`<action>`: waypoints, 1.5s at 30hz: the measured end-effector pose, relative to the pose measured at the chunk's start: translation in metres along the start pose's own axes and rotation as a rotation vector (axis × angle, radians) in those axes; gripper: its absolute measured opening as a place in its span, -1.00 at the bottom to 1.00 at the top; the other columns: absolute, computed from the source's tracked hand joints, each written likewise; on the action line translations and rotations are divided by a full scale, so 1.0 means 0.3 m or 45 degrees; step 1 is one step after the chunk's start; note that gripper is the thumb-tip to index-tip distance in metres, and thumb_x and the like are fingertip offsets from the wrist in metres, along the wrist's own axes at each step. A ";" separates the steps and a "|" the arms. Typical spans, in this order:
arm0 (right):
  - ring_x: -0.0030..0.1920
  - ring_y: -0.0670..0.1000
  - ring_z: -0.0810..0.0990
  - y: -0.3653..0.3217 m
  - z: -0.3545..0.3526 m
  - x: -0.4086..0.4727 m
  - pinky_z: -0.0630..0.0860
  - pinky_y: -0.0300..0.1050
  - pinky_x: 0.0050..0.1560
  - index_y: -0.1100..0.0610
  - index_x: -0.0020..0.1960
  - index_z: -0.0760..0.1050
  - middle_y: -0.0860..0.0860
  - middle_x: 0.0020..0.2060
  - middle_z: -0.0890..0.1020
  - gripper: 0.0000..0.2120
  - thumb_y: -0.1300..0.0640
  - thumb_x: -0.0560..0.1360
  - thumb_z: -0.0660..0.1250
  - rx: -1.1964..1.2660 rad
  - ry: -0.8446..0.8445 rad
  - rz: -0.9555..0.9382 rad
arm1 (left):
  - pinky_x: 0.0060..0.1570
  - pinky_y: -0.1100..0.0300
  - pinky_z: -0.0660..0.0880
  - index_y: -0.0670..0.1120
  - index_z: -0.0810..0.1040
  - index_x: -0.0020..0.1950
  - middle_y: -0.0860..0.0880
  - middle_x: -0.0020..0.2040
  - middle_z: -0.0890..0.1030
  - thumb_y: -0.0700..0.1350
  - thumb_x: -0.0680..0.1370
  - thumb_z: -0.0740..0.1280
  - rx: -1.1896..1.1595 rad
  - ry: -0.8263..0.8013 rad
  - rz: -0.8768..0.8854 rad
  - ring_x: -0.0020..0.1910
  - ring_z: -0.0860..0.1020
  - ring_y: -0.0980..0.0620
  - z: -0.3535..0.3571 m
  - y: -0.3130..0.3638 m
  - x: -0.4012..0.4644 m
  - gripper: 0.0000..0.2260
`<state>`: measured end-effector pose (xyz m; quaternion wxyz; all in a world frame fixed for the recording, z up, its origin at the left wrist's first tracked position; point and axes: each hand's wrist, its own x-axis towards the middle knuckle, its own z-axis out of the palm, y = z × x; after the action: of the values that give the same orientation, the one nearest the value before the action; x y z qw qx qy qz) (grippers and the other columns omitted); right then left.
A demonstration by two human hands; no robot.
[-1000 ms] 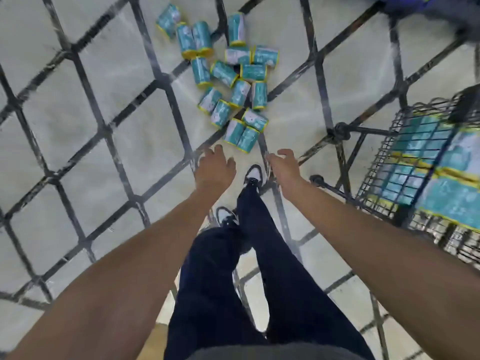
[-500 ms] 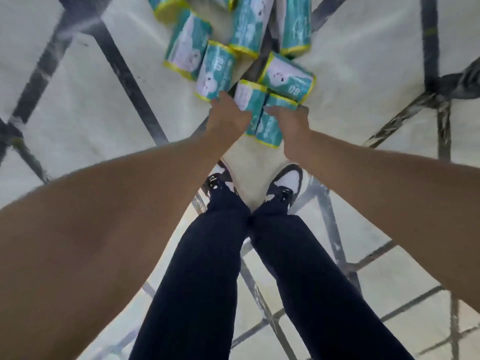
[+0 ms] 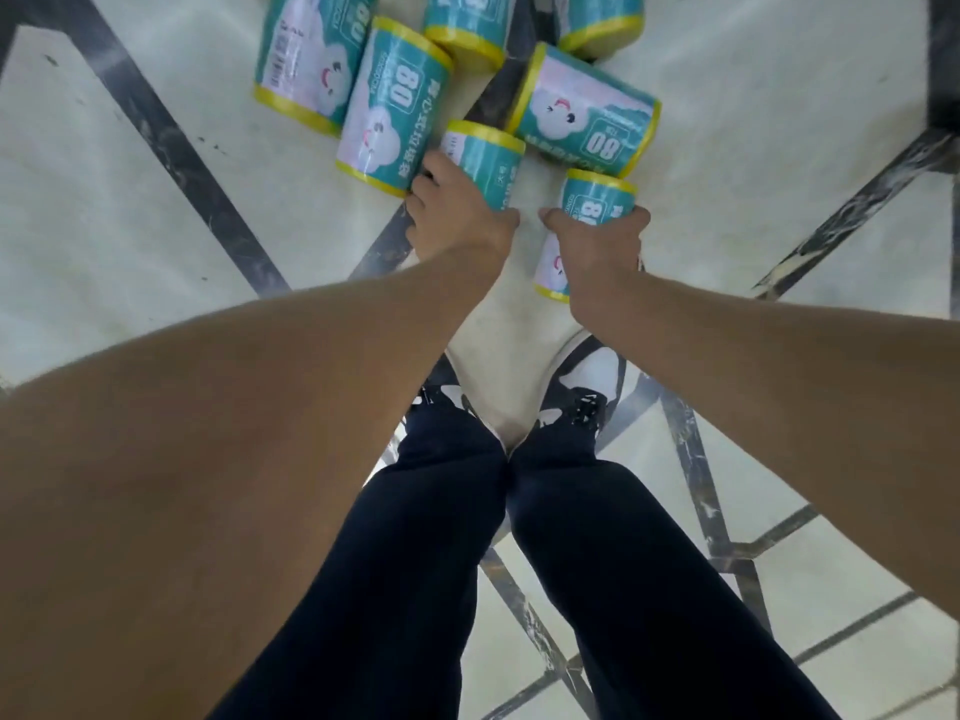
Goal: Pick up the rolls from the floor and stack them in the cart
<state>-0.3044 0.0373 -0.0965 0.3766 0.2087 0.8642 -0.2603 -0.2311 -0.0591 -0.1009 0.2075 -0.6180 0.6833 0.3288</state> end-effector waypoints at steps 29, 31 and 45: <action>-0.15 -0.07 0.60 -0.545 -1.803 -1.866 0.57 -0.16 -0.19 0.12 0.18 0.31 0.02 -0.05 0.59 -0.41 0.11 0.36 0.63 0.311 -0.397 -0.487 | 0.05 0.05 0.59 -0.10 0.31 0.18 -0.05 0.08 0.53 -0.01 0.41 0.56 -0.778 0.018 0.191 0.06 0.58 -0.05 -1.602 0.394 -2.035 -0.46; -0.12 -0.03 0.63 -0.490 -1.916 -1.933 0.61 -0.12 -0.15 0.13 0.19 0.32 0.04 -0.04 0.60 -0.38 0.13 0.33 0.64 0.390 -0.371 -0.524 | 0.03 0.04 0.59 -0.12 0.30 0.24 -0.06 0.10 0.54 -0.02 0.41 0.56 -0.834 -0.010 0.231 0.03 0.58 -0.05 -1.596 0.408 -2.158 -0.43; 0.04 0.06 0.58 -0.016 -2.634 -1.941 0.50 -0.09 -0.03 0.15 0.41 0.29 0.06 0.13 0.59 -0.21 0.07 0.34 0.64 0.664 -0.182 -0.529 | -0.26 0.15 0.58 -0.13 0.36 0.21 -0.06 -0.01 0.58 0.03 0.35 0.60 -0.827 -0.141 0.460 -0.13 0.59 0.04 -1.280 0.656 -2.804 -0.40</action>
<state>-0.3693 0.4174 0.8063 0.3091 0.0989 0.7640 -0.5576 -0.2508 0.2694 0.7852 -0.0240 -0.5023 0.6291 0.5927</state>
